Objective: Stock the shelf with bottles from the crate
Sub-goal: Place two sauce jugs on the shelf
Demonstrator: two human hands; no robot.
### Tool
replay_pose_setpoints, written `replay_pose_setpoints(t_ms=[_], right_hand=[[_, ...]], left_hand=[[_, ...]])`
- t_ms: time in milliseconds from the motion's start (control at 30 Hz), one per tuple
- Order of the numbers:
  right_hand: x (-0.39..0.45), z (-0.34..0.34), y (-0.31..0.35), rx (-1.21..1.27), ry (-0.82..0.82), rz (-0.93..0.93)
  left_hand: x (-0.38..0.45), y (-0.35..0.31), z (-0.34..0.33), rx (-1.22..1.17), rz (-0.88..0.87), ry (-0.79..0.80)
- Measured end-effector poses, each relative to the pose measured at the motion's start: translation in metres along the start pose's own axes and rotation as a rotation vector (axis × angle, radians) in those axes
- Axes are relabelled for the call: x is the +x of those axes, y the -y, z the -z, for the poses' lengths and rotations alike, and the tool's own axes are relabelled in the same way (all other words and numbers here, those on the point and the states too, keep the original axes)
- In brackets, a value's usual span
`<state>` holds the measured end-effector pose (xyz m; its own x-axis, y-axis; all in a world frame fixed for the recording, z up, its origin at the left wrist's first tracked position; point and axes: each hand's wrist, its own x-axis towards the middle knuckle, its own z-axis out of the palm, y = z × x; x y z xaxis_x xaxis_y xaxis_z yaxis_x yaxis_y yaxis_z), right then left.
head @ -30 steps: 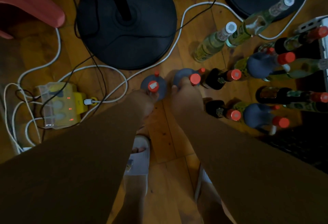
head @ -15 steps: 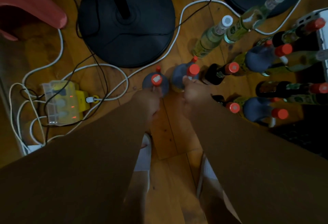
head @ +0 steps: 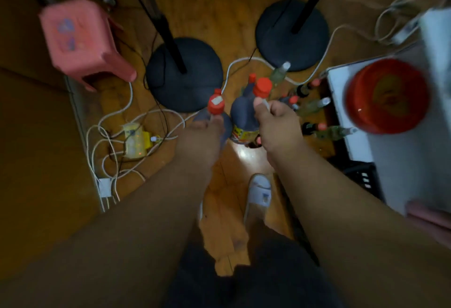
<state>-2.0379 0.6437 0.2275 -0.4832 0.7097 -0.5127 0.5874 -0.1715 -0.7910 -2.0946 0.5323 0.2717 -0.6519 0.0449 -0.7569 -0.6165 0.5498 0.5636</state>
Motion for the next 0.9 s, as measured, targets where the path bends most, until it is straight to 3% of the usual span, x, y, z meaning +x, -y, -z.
replay_pose_setpoints(t_ms=[333, 600, 700, 900], right_hand=[[-0.119, 0.157, 0.19, -0.062, -0.263, 0.509], [-0.199, 0.244, 0.303, 0.071, -0.617, 0.732], [-0.233, 0.263, 0.325, 0.295, -0.649, 0.723], [-0.306, 0.281, 0.31, 0.886, -0.611, 0.625]], left_hand=[[-0.21, -0.147, 0.035, -0.244, -0.419, 0.065], [-0.317, -0.242, 0.064, -0.228, -0.729, 0.322], [-0.348, -0.264, 0.079, -0.172, -0.817, 0.43], [-0.394, -0.25, 0.087, -0.116, -0.782, 0.639]])
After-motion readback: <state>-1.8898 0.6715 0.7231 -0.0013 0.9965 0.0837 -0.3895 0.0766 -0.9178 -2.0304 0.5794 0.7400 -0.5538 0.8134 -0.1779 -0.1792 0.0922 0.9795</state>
